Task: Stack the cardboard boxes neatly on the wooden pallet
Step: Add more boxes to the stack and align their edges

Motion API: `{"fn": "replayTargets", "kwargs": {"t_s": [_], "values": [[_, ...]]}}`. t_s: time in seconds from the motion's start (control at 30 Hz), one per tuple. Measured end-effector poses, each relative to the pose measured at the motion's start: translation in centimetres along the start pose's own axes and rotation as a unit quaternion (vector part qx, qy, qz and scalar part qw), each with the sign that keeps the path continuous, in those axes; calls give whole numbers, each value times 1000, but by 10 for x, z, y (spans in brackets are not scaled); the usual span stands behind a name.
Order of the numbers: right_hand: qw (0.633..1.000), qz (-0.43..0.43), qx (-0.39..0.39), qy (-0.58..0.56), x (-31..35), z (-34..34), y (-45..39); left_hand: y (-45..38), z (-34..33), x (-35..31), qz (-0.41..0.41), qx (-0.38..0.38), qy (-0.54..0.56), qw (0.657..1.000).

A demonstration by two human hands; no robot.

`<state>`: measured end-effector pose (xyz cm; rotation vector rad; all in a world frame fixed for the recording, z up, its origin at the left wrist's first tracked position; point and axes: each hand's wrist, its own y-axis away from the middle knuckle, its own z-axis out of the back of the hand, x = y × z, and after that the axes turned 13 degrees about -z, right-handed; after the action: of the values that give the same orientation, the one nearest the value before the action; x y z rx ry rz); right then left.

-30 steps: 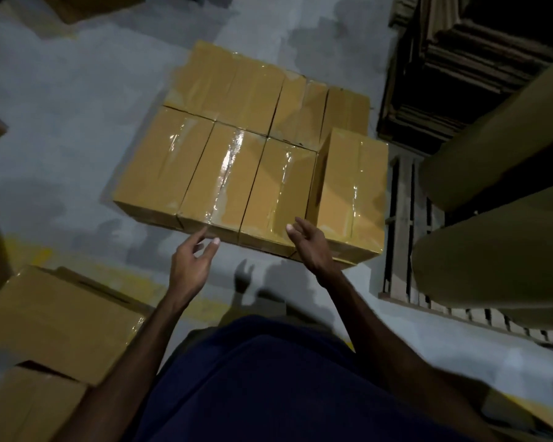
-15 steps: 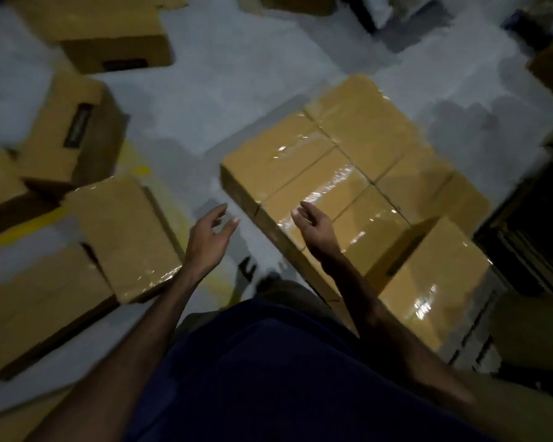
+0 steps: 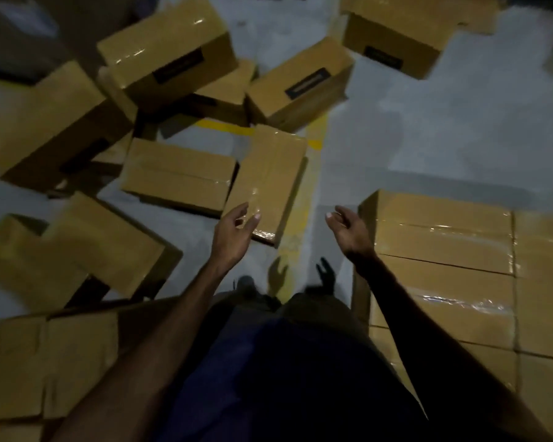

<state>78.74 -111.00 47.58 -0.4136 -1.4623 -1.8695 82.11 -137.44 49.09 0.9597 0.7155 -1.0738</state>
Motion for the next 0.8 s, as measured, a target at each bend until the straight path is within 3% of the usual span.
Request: {"fn": "replayTargets", "kwargs": {"t_s": [0.27,0.6,0.8], "values": [[997,-42,42,57,20,-65,-62,-57,40,59,60,6,-29,998],[981,-188,-26,37,-43,-169,-191,-211,52,217,110,219,-147,958],[978,-201,-30,38,-109,-248,-294,-290,26,334,145,246,-184,941]]}}
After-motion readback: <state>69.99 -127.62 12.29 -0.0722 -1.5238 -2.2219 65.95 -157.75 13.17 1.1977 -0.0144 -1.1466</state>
